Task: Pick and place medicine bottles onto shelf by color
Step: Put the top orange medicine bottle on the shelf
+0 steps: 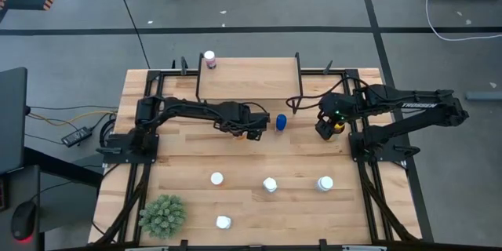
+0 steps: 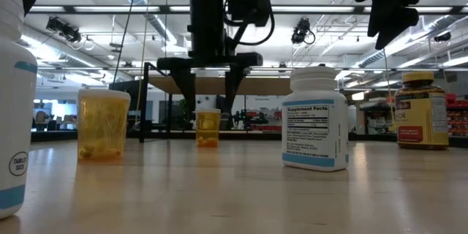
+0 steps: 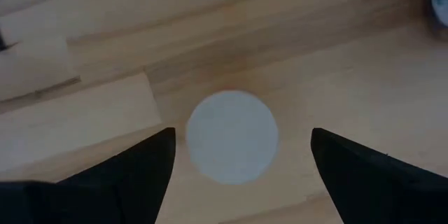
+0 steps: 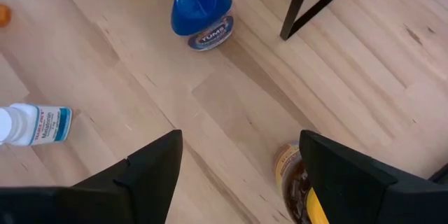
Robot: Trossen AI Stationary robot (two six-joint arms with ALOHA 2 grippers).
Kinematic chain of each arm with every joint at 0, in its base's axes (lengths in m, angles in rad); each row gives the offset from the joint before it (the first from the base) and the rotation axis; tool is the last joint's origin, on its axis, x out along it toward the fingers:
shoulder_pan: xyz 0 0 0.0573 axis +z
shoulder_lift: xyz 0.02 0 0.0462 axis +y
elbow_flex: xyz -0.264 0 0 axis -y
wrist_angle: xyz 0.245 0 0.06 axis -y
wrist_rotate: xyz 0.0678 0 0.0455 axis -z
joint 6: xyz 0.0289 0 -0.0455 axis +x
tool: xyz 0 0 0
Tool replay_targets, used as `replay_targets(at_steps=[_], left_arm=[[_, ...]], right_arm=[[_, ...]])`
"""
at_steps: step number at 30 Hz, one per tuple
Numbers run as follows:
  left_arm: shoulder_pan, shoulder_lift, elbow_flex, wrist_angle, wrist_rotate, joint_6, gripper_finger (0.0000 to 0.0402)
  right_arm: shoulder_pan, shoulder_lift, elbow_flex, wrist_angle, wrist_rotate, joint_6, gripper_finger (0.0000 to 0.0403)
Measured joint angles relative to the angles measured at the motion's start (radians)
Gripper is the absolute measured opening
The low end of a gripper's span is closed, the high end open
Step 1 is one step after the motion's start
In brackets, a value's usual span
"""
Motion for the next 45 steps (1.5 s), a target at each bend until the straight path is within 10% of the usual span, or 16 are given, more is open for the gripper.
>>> replay_targets(at_steps=[45], left_arm=[[0.021, 0.043, 0.000, 0.005, 0.016, 0.044, 0.0266]], right_arm=[[0.000, 0.000, 0.000, 0.000, -0.023, 0.005, 0.0296]])
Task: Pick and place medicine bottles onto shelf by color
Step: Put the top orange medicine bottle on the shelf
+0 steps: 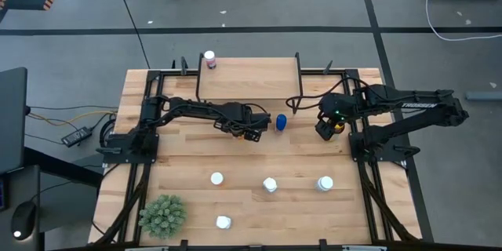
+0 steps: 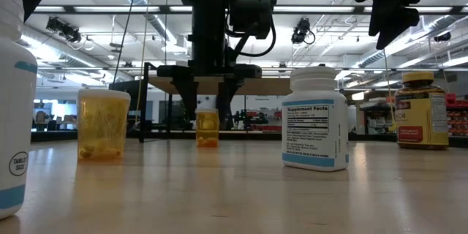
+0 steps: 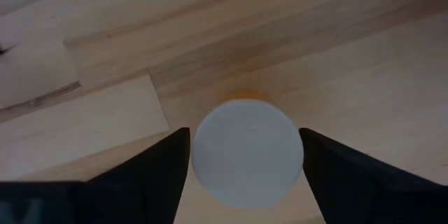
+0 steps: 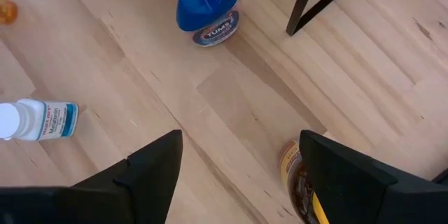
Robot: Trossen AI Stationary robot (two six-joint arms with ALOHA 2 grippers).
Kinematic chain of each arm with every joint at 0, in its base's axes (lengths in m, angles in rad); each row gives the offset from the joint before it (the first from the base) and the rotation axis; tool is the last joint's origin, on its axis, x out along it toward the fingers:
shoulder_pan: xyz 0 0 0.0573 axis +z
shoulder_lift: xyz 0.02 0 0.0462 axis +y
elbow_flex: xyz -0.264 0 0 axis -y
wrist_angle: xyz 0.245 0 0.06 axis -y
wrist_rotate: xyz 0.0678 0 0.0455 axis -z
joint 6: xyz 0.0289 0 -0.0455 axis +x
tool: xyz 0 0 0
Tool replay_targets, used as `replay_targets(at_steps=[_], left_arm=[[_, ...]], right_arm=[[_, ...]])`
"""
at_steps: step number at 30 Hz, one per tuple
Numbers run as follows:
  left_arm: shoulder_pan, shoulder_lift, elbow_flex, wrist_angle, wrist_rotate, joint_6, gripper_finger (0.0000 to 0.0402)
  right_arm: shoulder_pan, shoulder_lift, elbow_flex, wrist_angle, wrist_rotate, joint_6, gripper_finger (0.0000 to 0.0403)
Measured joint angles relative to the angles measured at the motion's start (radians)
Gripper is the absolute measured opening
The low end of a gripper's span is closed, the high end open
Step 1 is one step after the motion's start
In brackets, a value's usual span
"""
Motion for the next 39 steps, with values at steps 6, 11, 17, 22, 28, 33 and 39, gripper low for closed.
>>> replay_targets(at_steps=[6, 11, 17, 22, 28, 33, 39], left_arm=[[-0.001, 0.000, 0.000, 0.000, 0.002, 0.023, 0.0242], [-0.002, 0.000, 0.000, -0.002, 0.021, 0.054, 0.0224], [-0.002, 0.000, 0.018, -0.015, 0.079, 0.123, 0.0222], [-0.003, 0.000, 0.097, -0.117, 0.104, 0.216, 0.0231], [-0.009, 0.000, 0.267, -0.342, 0.101, 0.383, 0.0225], [-0.009, 0.000, 0.424, -0.503, 0.096, 0.523, 0.0226], [-0.008, -0.027, 0.557, -0.518, 0.070, 0.776, 0.0229]], right_arm=[[0.000, 0.000, 0.000, 0.000, 0.000, 0.001, 0.0296], [0.000, 0.000, 0.000, 0.000, 0.000, 0.006, 0.0296], [0.000, 0.000, 0.000, 0.000, 0.000, 0.014, 0.0296], [0.000, 0.000, 0.000, 0.000, 0.000, 0.019, 0.0296], [0.000, 0.000, 0.000, 0.000, 0.000, 0.024, 0.0296], [0.000, 0.000, 0.000, 0.000, 0.000, 0.025, 0.0296], [0.000, 0.000, 0.000, 0.000, 0.000, 0.025, 0.0296]])
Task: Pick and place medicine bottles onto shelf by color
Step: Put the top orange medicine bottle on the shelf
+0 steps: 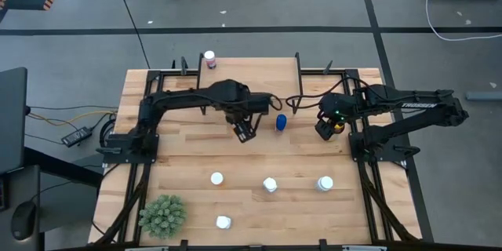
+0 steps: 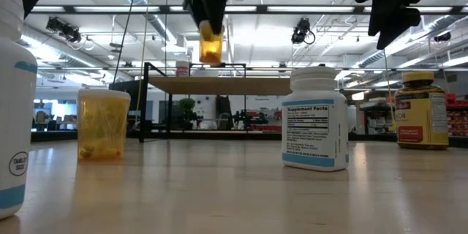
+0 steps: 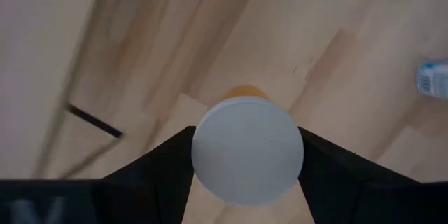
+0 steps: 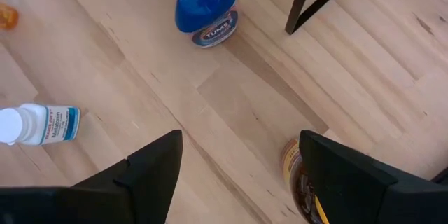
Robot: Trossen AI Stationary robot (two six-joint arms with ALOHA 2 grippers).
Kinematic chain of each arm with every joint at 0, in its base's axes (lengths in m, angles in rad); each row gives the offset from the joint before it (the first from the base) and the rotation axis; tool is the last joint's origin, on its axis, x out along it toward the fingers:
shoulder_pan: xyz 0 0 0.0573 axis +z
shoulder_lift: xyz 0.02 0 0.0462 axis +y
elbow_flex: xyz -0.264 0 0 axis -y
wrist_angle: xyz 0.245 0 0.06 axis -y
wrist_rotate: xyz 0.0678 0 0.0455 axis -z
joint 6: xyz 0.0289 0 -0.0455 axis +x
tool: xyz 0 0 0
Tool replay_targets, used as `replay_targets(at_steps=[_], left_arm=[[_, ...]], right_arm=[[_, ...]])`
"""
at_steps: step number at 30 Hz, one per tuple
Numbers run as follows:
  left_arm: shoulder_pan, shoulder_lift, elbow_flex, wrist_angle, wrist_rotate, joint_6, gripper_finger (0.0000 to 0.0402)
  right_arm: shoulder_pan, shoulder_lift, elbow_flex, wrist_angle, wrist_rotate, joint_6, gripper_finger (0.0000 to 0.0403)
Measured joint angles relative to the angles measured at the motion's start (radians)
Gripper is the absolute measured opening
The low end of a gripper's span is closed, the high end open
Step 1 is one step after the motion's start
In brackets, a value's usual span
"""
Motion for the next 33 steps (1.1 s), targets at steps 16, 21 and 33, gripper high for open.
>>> replay_targets(at_steps=[16, 21, 33], left_arm=[[0.205, -0.235, 0.000, 0.002, -0.029, 0.480, 0.0222], [0.318, -0.259, 0.001, 0.002, 0.031, 0.632, 0.0222], [0.513, -0.300, -0.192, -0.001, 0.061, 0.716, 0.0223]], right_arm=[[0.000, 0.000, 0.000, 0.000, -0.011, 0.067, 0.0296], [0.000, 0.000, 0.000, 0.001, 0.020, 0.140, 0.0296], [0.000, 0.000, 0.000, 0.001, 0.057, 0.294, 0.0296]])
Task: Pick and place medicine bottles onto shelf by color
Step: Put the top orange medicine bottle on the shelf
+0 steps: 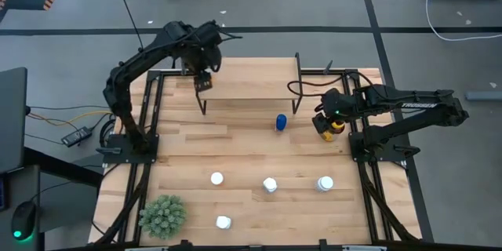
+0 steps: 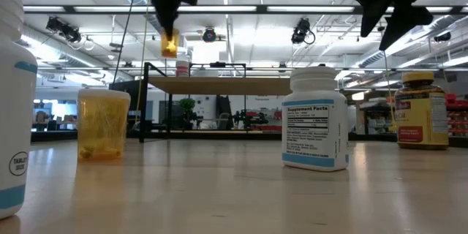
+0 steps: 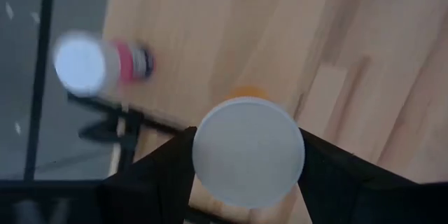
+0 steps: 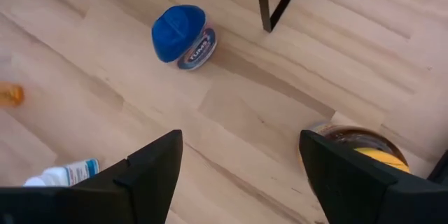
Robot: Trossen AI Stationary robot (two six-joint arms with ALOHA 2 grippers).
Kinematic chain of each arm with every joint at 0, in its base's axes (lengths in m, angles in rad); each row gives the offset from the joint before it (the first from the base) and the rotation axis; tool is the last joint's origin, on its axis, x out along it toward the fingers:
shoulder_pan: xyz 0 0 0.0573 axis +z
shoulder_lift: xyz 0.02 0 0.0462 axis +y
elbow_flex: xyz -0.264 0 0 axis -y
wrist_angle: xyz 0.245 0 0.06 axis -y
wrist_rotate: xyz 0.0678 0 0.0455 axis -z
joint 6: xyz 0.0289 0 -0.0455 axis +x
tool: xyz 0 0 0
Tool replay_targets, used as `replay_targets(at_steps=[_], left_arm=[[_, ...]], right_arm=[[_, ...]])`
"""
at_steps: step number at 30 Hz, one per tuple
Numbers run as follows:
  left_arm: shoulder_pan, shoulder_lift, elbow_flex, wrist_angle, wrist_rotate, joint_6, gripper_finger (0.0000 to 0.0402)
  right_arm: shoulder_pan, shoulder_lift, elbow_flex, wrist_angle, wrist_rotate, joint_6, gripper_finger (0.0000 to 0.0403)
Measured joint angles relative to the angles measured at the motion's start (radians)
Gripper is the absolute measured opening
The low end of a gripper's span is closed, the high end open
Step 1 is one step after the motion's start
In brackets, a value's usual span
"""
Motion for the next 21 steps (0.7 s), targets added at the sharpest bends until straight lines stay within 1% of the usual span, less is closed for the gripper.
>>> replay_targets(at_steps=[4, 11, 16, 21], left_arm=[[-0.010, -0.040, -0.078, 0.010, 0.016, 0.036, 0.0227], [-0.010, -0.115, -0.189, 0.158, 0.012, 0.042, 0.0221], [-0.007, -0.117, -0.218, 0.191, 0.014, 0.049, 0.0225], [-0.004, -0.117, -0.221, 0.213, 0.011, 0.067, 0.0222]], right_arm=[[0.000, 0.000, 0.000, 0.000, 0.000, 0.028, 0.0296], [0.000, 0.000, 0.000, 0.000, 0.019, 0.053, 0.0296], [0.000, 0.000, 0.000, 0.000, 0.020, 0.058, 0.0296], [0.000, 0.000, 0.000, 0.000, 0.019, 0.058, 0.0296]])
